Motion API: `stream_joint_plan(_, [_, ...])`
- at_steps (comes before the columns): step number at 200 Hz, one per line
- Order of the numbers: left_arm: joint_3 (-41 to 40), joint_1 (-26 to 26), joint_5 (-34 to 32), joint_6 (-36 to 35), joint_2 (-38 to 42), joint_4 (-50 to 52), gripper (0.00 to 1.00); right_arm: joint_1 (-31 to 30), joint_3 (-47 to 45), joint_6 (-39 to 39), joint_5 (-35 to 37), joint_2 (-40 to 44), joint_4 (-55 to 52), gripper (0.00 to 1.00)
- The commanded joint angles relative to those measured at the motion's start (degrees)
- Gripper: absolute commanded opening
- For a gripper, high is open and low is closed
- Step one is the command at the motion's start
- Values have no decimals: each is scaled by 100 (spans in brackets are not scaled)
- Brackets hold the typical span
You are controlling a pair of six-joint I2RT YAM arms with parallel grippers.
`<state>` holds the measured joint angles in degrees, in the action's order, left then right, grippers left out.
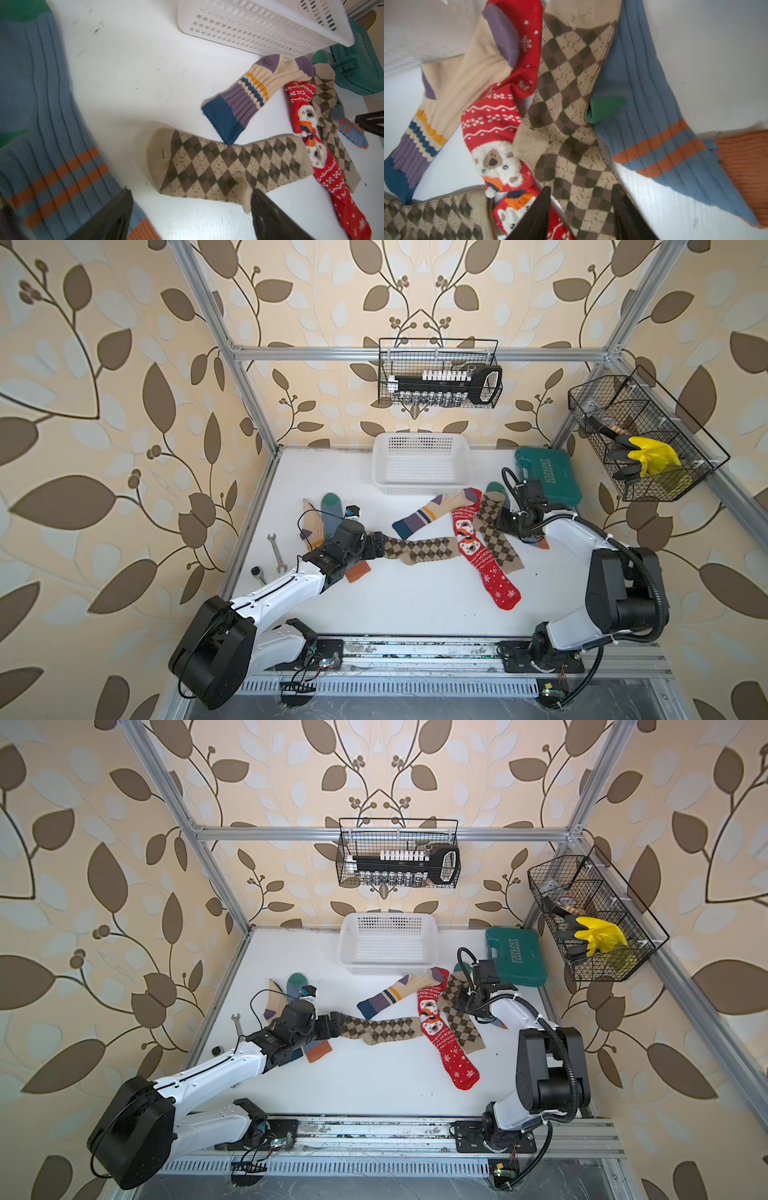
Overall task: Place the socks together as a pair
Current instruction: Pick up the sock at the center of the board.
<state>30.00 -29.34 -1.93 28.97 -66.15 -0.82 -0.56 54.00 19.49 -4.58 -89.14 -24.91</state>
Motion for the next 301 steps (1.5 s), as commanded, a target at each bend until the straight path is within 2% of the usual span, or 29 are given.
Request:
stream_joint_plan(1, [-38,-62,24,19,71,-215,90,75,-44,47,-341,-203,249,48])
stream_joint_plan(54, [-73,-63,43,-6,129,-243,90,76,-7,75,-417,-589,298,48])
stream_joint_plan(101, [-97,-89,-14,-24,241,-209,90,78,-2,75,184,-537,181,48])
stream_joint_plan(148, [-86,-123,7,-50,219,-217,91,78,63,60,-71,-854,155,48])
stream_joint_plan(166, [-81,-136,-1,-59,200,-221,91,74,76,50,-160,-927,161,43])
stream_joint_plan(181, [-62,-149,9,-69,177,-226,91,77,103,44,-229,-986,136,36])
stream_joint_plan(218, [-61,-175,-18,-76,173,-217,91,56,85,0,38,-616,-32,0])
stream_joint_plan(275, [-14,-181,-40,-85,130,-188,91,-491,454,-109,731,621,-918,0])
stream_joint_plan(301, [40,-185,-29,-59,111,-103,91,-809,838,-199,416,969,-1444,0])
